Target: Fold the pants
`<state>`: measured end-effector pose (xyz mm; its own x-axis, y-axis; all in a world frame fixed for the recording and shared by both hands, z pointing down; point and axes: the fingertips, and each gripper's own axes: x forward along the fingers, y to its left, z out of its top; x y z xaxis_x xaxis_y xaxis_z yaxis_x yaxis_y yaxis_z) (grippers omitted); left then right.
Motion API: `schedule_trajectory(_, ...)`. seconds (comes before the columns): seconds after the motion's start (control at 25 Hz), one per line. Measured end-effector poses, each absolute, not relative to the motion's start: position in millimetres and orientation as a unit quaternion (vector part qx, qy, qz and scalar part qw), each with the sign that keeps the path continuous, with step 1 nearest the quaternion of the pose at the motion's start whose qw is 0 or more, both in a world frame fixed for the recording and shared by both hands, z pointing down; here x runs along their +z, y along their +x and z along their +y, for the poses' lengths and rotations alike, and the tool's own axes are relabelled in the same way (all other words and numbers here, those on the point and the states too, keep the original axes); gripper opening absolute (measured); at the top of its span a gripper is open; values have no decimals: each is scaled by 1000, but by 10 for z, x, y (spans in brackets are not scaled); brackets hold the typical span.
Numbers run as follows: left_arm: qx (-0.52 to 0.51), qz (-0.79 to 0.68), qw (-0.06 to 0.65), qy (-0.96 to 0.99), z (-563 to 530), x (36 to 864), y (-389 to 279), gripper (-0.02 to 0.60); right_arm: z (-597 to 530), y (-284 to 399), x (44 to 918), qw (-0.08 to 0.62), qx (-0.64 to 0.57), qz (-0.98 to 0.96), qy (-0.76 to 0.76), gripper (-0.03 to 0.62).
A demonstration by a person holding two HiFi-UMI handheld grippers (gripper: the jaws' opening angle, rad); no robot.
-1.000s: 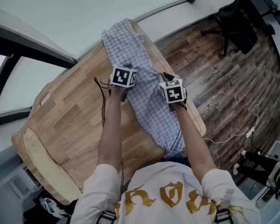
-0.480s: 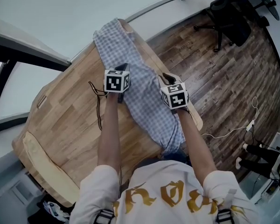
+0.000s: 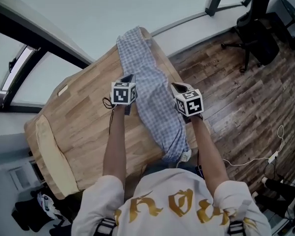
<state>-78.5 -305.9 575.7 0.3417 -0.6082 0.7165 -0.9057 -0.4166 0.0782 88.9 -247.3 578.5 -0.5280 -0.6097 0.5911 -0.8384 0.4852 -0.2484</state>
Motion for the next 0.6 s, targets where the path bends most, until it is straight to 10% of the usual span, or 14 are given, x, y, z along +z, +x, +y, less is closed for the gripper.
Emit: schedule_trajectory(0.6,253,-614,255,703,-358,5115,-915,43,-777,990,5140,179,185,-901,350,23)
